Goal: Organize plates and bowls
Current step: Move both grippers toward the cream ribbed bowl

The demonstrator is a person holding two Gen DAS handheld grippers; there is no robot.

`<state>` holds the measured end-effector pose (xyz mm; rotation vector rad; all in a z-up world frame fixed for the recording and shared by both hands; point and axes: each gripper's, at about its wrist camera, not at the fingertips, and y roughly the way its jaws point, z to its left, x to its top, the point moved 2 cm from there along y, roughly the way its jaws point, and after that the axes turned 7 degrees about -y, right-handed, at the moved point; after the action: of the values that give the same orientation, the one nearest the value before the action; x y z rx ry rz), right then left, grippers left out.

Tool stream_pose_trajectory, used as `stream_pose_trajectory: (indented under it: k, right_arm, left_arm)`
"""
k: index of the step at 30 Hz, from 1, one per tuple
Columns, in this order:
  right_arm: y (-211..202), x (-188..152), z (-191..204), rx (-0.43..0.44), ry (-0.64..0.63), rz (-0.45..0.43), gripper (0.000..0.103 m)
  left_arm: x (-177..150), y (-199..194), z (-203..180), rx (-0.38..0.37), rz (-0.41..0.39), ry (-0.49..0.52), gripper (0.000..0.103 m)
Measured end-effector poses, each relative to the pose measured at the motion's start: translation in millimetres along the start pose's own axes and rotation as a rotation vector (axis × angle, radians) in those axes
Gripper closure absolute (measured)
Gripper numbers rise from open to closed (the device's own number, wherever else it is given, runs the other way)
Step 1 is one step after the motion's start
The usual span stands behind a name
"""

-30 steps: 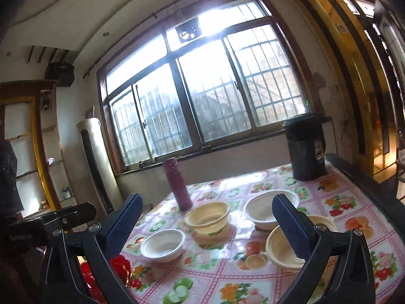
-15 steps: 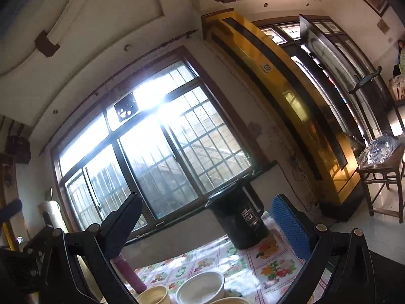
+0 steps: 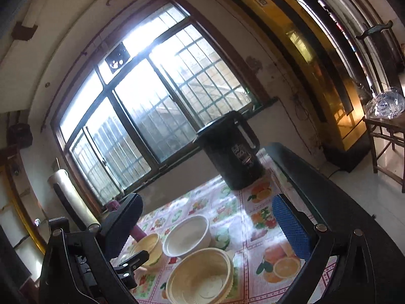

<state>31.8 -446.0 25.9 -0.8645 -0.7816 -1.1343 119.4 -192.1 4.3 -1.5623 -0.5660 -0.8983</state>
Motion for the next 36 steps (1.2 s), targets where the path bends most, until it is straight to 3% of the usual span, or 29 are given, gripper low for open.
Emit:
stream_pose_trajectory:
  k: [3,7,14,36]
  right_arm:
    - [26,-20,6,0.056,0.041,0.133,0.0]
    - [44,-35,8,0.044,0.041,0.207,0.0]
    - [59,-51,7,0.013,0.043,0.261,0.0]
    - [85,-75,-2,0.011,0.084,0.412,0.002]
  left_arm:
    - [-13,10,1,-0.043,0.041,-0.074,0.0]
    - [-18,6,1,-0.058,-0.002,-0.089,0.0]
    - [-19,32,12,-0.097,0.04,-0.094,0.0]
    - [-29,59,23,-0.077,0.122,-0.131,0.0]
